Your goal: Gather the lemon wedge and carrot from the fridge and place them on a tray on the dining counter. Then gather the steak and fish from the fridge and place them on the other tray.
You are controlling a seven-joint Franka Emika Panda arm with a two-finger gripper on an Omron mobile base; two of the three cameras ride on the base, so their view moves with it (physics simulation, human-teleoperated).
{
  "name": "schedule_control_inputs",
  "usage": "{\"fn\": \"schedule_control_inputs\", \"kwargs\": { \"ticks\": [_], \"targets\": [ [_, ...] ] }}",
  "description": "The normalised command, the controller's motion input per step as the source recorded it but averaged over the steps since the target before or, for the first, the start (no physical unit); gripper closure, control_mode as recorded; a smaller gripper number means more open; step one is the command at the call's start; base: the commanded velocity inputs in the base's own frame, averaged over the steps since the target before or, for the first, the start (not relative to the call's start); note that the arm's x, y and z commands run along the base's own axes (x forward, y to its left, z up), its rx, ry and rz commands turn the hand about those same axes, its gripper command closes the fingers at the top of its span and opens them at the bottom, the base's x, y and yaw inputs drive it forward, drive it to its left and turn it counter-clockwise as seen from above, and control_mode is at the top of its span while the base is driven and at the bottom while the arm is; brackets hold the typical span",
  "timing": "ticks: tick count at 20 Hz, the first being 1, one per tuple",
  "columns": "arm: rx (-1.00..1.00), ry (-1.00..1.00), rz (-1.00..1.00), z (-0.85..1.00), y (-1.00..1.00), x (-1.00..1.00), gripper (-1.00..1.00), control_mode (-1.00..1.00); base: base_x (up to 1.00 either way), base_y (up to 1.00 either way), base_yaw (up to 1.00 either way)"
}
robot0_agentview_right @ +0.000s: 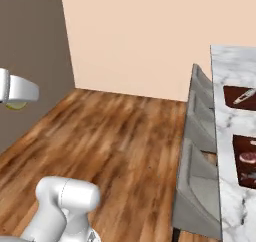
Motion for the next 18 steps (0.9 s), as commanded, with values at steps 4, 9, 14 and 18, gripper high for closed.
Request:
{"fn": "schedule_control_inputs", "kwargs": {
  "ticks": [4,9,14,18],
  "targets": [
    [0.0,0.0,0.0,0.0,0.0,0.0,1.0,1.0,1.0,0.73,-0.61],
    [0.0,0.0,0.0,0.0,0.0,0.0,1.0,1.0,1.0,0.78,-0.61],
    [0.0,0.0,0.0,0.0,0.0,0.0,1.0,1.0,1.0,0.79,-0.61],
    [0.0,0.0,0.0,0.0,0.0,0.0,1.0,1.0,0.99,0.84,-0.61]
  ]
}}
